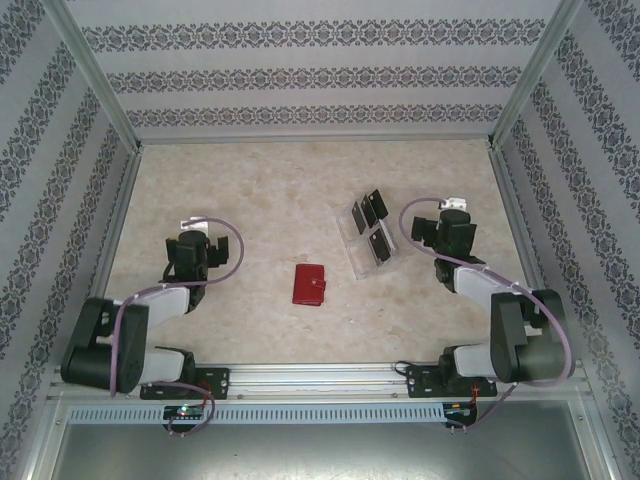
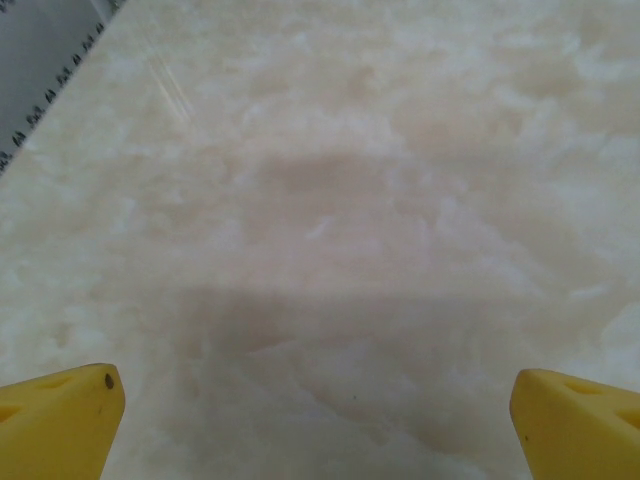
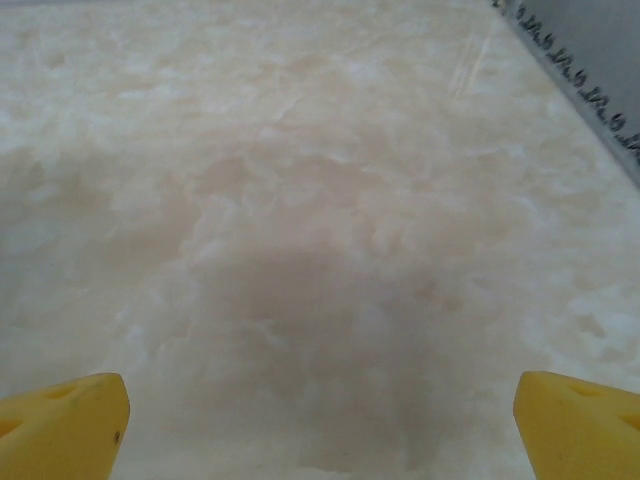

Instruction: Put the credit cards into the card holder

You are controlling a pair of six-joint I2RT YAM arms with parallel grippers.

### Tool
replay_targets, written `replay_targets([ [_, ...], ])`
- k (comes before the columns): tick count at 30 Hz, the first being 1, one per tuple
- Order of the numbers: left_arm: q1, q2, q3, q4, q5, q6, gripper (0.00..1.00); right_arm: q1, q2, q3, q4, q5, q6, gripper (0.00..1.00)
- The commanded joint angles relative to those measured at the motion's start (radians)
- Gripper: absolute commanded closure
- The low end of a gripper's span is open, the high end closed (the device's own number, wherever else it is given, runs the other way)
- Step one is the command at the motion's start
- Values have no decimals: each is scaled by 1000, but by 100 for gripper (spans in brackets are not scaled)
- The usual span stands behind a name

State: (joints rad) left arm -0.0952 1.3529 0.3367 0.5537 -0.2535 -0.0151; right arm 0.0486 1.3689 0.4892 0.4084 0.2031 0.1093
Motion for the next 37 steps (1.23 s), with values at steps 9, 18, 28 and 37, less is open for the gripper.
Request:
replay_targets([
  [9,75,232,52,379,208,22,0,-24,144,-102,483,-141,-78,2],
  [18,97,232,59,361,244,6,0,-26,136,-105,479,-134,-79,2],
  [28,97,233,58,366,243,7,0,-34,147,-94,467,-156,-74,2],
  [37,97,232,50,382,245,12,0,-33,141,-104,481,-159,-77,2],
])
